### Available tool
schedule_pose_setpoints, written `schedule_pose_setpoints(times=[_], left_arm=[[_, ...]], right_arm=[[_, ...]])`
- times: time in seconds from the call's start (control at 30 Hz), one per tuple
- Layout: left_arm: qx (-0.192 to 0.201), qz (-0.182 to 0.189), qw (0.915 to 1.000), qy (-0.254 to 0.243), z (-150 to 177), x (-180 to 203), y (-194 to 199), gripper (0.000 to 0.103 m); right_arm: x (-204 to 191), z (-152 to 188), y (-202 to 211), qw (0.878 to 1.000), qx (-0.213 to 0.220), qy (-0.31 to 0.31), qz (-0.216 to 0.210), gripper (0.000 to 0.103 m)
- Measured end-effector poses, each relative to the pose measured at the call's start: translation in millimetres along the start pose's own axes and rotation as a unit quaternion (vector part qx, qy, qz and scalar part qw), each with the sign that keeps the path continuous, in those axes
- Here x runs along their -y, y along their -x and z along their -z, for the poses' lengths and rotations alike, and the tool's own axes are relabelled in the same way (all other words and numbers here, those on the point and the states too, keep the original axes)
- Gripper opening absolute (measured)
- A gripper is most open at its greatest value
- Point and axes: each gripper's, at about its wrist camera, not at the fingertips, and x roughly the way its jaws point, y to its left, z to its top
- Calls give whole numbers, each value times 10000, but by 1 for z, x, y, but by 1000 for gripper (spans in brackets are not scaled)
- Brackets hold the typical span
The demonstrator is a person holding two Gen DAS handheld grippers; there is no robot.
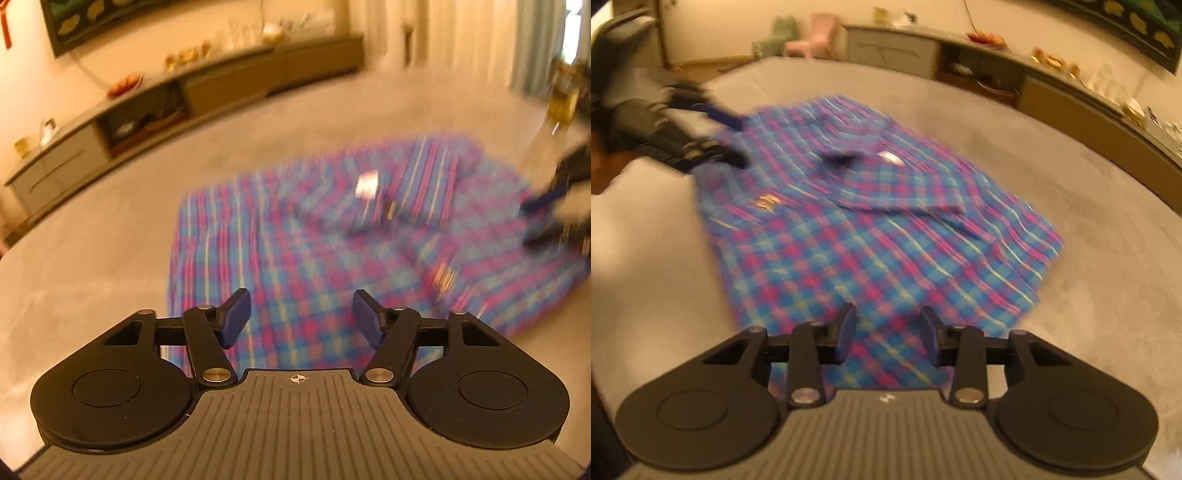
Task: Fold clothes
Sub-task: 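Open both grippers and withdraw them from the folded shirt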
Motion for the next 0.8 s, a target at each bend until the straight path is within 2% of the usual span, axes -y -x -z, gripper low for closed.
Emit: schedule_pose_setpoints(times=[0.03,0.07,0.13,0.23,0.3,0.33,0.4,0.47,0.5,0.53,0.57,0.6,0.63,0.73,0.8], left_arm=[[-73,-40,10000,38,2,0,-6,58],[-60,-40,9999,91,2,0,-10,60],[40,-98,9997,200,-3,-2,-16,64],[168,-344,9984,427,-7,-2,-28,64],[235,-497,9966,616,-7,-3,-27,61],[288,-555,9956,704,-7,-5,-23,55],[398,-538,9946,790,-8,-8,-14,56],[407,-494,9944,836,-7,-11,-13,57],[288,-513,9948,833,-5,-12,-21,57],[219,-523,9945,877,-1,-12,-27,61],[190,-535,9939,946,1,-13,-33,67],[219,-565,9927,1042,1,-16,-35,70],[212,-623,9917,1100,1,-19,-35,70],[247,-796,9855,1480,5,-18,-29,69],[334,-794,9767,1964,11,-14,-19,72]], right_arm=[[12,-5,-4,9998,6,-165,74,43],[27,-10,-10,9989,35,-308,343,43],[47,-19,-22,9958,122,-572,703,46],[68,-33,-38,9895,275,-838,1148,45],[66,-38,-40,9854,363,-872,1418,32],[62,-40,-37,9836,416,-911,1503,30],[46,-42,-18,9848,865,-940,1176,30],[32,-38,-18,9914,789,-890,549,36],[26,-36,-19,9932,736,-867,256,37],[27,-33,-29,9944,494,-894,269,37],[31,-28,-35,9938,447,-958,348,42],[35,-23,-40,9930,400,-1028,426,53],[41,-22,-39,9911,358,-1195,467,56],[54,-9,-28,9812,332,-1805,594,54],[40,-3,-12,9818,468,-1709,683,60]])
